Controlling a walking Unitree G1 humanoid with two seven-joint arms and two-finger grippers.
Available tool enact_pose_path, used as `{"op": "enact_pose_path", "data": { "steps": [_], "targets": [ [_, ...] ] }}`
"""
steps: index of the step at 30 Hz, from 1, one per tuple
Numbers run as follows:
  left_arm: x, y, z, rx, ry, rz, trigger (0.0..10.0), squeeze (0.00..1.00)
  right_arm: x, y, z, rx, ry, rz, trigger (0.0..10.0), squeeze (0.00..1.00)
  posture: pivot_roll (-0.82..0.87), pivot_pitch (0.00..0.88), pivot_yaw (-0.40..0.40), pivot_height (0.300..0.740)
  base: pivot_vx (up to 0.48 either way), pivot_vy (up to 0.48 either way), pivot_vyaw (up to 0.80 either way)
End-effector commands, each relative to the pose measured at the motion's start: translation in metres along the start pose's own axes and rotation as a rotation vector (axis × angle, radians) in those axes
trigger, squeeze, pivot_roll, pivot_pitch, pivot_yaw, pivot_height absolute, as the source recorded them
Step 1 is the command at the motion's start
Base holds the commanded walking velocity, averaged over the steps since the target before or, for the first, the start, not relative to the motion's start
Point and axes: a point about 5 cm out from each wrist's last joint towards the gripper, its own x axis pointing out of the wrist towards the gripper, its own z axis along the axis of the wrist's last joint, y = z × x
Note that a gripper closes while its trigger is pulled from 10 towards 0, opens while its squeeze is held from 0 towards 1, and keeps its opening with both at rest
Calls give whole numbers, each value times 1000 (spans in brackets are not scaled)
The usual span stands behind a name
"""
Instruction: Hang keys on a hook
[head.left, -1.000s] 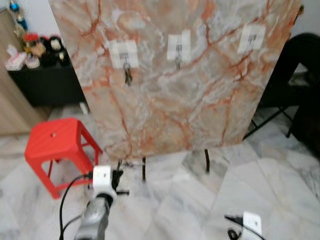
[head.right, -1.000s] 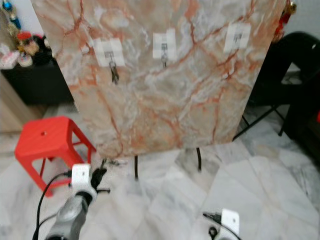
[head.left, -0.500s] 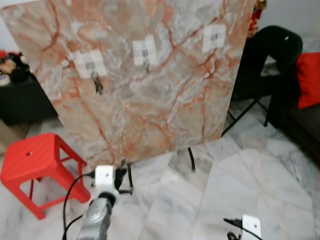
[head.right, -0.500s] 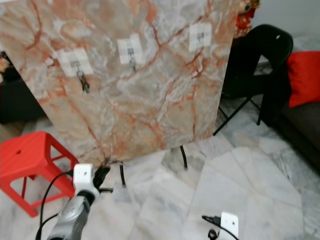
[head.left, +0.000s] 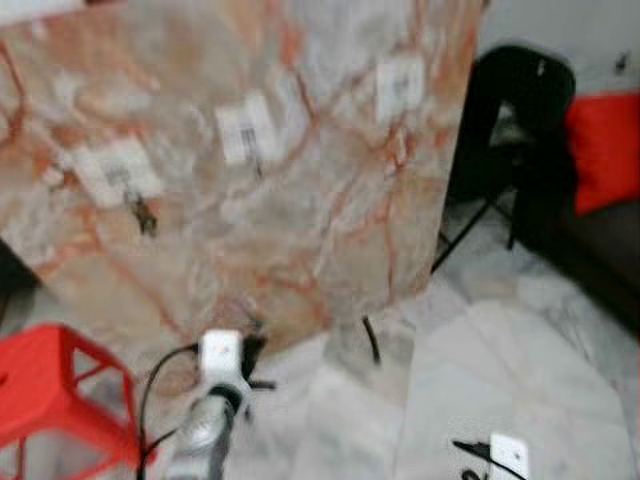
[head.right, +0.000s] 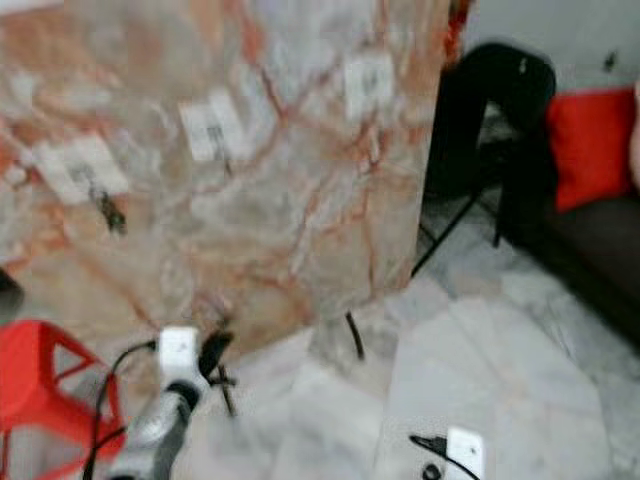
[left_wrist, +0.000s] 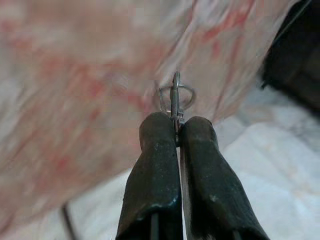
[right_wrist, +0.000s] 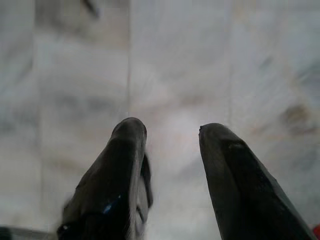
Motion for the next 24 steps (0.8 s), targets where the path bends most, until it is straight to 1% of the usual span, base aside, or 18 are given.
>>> {"op": "enact_pose_path", "data": {
  "steps": [1, 19, 23, 24],
  "targets": [
    [-6, 15, -2, 18, 14, 39, 10000, 0, 0, 9, -3, 3, 7, 23, 10000, 0, -22, 15, 47, 740, 356, 0, -769],
    [-4, 13, 2, 20, -2, 24, 10000, 0, 0, 10, -3, -3, 4, 25, 10000, 0, -21, 1, 50, 740, 352, 0, -758],
    [-2, 9, 10, 16, -35, -2, 10000, 0, 0, 10, -3, -5, -8, 27, 10000, 0, -21, 1, 51, 740, 319, 0, 0],
    [-1, 7, 12, 14, -43, -10, 10000, 0, 0, 10, -3, -5, -7, 28, 10000, 0, -21, 1, 51, 740, 0, 0, 0]
  ]
}}
